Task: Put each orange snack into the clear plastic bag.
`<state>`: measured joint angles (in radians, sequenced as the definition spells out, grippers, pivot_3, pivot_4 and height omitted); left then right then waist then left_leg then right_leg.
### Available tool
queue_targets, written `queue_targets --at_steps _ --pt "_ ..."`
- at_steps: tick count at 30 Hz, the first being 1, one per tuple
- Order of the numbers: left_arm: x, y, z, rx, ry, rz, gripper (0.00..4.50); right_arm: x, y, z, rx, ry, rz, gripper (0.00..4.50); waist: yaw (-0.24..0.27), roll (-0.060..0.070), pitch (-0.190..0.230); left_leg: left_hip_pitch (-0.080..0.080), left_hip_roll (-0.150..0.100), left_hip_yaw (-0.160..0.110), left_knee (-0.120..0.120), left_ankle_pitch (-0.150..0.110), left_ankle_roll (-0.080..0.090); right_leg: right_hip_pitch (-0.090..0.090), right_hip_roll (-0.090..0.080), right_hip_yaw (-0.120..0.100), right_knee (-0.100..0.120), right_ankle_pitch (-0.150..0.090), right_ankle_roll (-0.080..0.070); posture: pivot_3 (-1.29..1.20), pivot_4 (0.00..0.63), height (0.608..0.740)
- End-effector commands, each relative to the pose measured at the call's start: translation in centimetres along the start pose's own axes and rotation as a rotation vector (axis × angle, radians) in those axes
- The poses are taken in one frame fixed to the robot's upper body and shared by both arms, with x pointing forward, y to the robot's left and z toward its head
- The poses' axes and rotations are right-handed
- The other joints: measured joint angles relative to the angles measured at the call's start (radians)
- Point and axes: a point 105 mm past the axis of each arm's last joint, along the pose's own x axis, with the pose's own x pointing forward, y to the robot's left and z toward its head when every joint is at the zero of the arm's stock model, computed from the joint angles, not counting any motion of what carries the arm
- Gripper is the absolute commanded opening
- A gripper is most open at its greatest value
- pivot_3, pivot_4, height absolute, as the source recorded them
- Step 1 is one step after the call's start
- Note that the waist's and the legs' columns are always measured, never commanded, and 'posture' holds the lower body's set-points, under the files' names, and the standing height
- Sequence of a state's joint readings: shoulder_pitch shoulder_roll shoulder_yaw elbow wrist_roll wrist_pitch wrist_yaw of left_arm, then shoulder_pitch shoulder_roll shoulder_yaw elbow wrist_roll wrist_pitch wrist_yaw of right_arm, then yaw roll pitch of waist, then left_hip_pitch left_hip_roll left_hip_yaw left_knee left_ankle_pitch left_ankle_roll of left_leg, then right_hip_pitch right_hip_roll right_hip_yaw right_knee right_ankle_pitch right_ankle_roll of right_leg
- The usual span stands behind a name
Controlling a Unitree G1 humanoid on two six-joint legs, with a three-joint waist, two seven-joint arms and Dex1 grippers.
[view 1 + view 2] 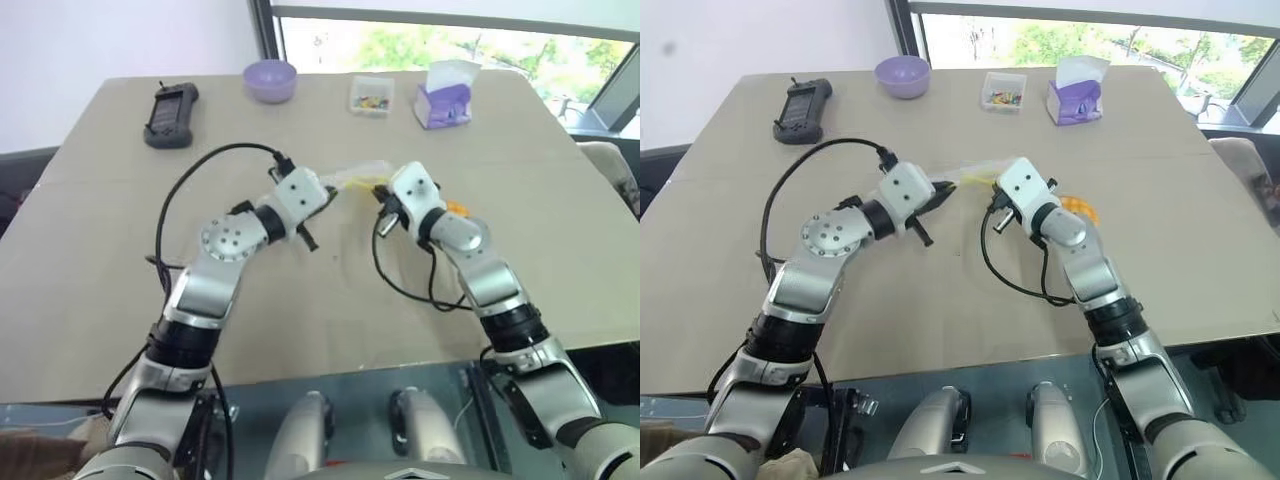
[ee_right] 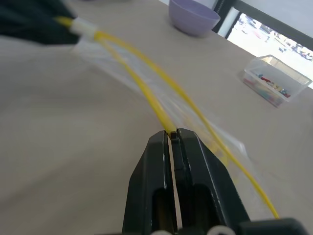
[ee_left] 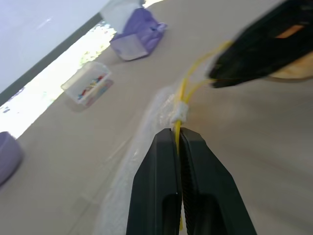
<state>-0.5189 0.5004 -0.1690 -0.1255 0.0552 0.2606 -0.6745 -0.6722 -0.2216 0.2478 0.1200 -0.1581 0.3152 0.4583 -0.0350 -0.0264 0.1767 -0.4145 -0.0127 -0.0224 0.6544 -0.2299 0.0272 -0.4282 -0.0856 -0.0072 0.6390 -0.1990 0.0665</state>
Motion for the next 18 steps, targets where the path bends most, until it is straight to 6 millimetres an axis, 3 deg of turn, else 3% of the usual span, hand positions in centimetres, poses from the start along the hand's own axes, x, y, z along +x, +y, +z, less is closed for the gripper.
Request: queue_targets --at_steps 1,18 --pt "-0.5 0.3 1.2 0.05 -0.036 0.012 0.0 -0.2 -1.0 1.4 -0.009 -0.056 -0.012 0.16 0.002 0.0 0.0 0.0 0.0 0.0 0.0 0.0 0.0 0.0 0.0 0.0 0.0 0.0 0.0 0.0 0.15 0.74" --pt "-0.9 -0.5 0.4 0.069 -0.013 -0.035 0.0 -2.2 -1.0 0.9 0.072 -0.048 0.088 0.16 0.001 0.0 0.0 0.0 0.0 0.0 0.0 0.0 0.0 0.0 0.0 0.0 0.0 0.0 0.0 0.0 0.15 0.74"
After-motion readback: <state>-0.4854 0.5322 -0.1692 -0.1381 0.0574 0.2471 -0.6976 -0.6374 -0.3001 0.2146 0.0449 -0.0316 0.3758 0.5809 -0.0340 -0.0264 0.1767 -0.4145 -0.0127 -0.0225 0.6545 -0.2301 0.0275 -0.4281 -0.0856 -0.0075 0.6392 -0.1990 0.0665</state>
